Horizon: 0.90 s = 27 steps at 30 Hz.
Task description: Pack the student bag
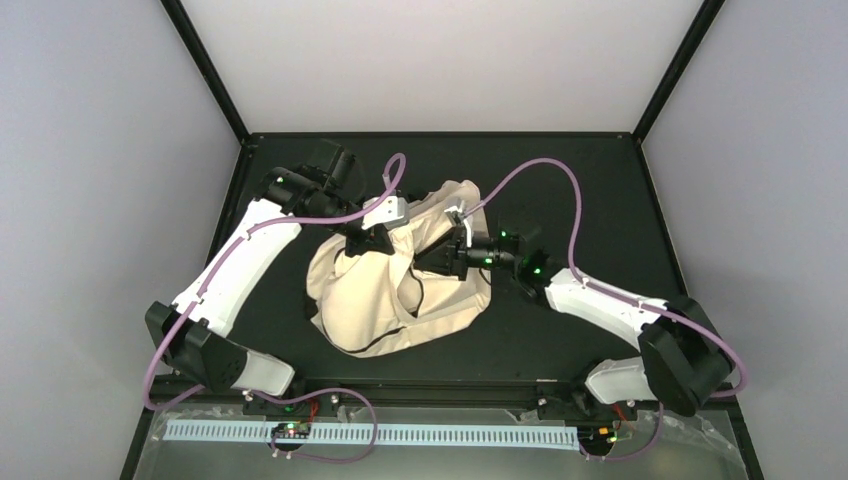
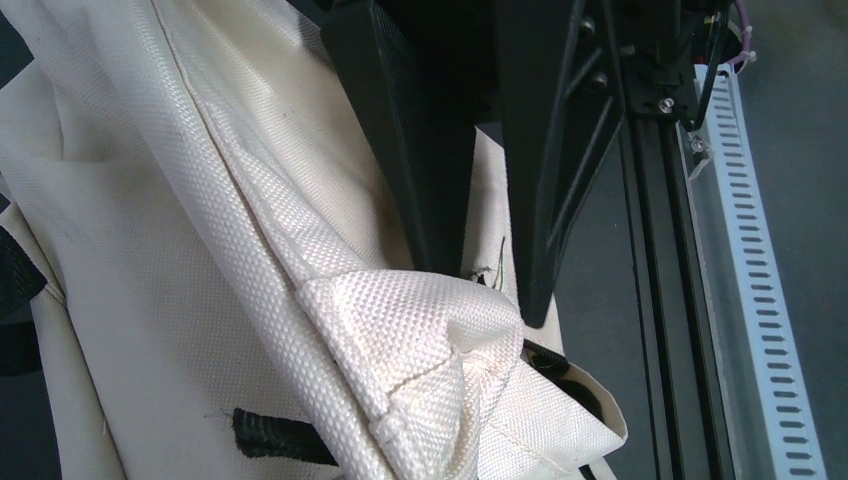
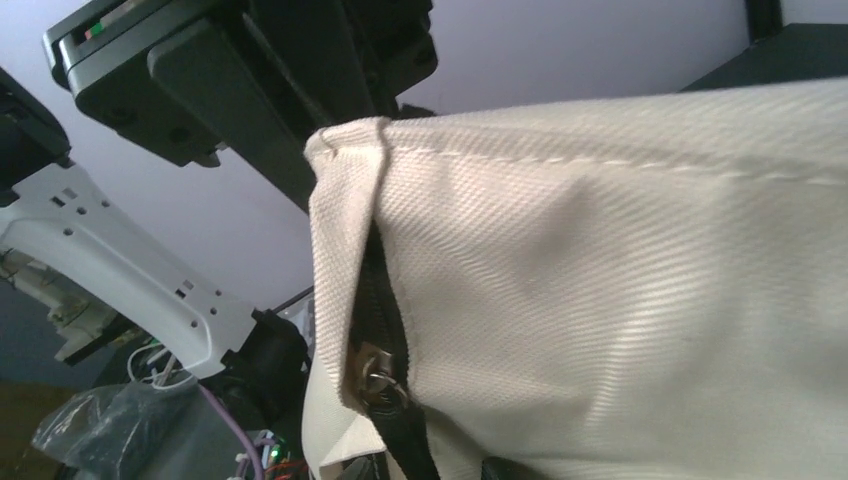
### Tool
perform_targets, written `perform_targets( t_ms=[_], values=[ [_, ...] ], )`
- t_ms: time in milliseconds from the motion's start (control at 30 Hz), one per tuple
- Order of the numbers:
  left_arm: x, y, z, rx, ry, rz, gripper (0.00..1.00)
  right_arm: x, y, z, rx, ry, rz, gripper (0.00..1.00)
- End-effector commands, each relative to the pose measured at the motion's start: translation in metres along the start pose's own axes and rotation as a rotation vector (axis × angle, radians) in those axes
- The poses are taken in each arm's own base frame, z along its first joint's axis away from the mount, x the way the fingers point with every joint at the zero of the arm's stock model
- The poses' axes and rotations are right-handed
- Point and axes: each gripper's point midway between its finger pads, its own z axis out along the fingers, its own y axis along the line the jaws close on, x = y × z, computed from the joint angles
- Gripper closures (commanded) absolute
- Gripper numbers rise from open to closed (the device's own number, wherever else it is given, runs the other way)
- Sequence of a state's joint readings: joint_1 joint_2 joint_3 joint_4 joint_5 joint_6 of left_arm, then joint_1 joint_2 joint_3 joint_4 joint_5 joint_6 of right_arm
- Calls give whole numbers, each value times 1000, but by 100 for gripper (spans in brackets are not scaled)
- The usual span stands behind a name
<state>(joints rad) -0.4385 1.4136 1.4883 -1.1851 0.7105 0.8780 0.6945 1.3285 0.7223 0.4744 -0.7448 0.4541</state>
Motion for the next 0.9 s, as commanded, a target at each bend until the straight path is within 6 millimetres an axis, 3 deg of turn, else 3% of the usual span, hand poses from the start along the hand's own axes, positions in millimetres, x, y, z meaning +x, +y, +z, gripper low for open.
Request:
perform_targets(
  t_ms=[0, 333, 467, 500, 733, 867],
  values=[
    [-36, -8, -18, -6, -146, 85, 98, -3, 18, 8, -88, 4, -32, 71],
    [-37, -9, -19, -4, -150, 77, 98, -6, 13, 20, -98, -6, -22, 76],
    [-37, -10, -20, -4, -149, 67, 98, -6, 16, 20, -115, -20, -26, 98],
    [-37, -11, -20, -4, -149, 63, 98, -4, 16, 19, -111, -23, -26, 99],
    [-33, -2, -27, 6, -184, -8, 98, 33, 0, 15, -66, 60, 38, 99],
    [-30, -12, -24, 52, -203, 36, 98, 32, 9, 13, -102, 66, -14, 89]
  ],
)
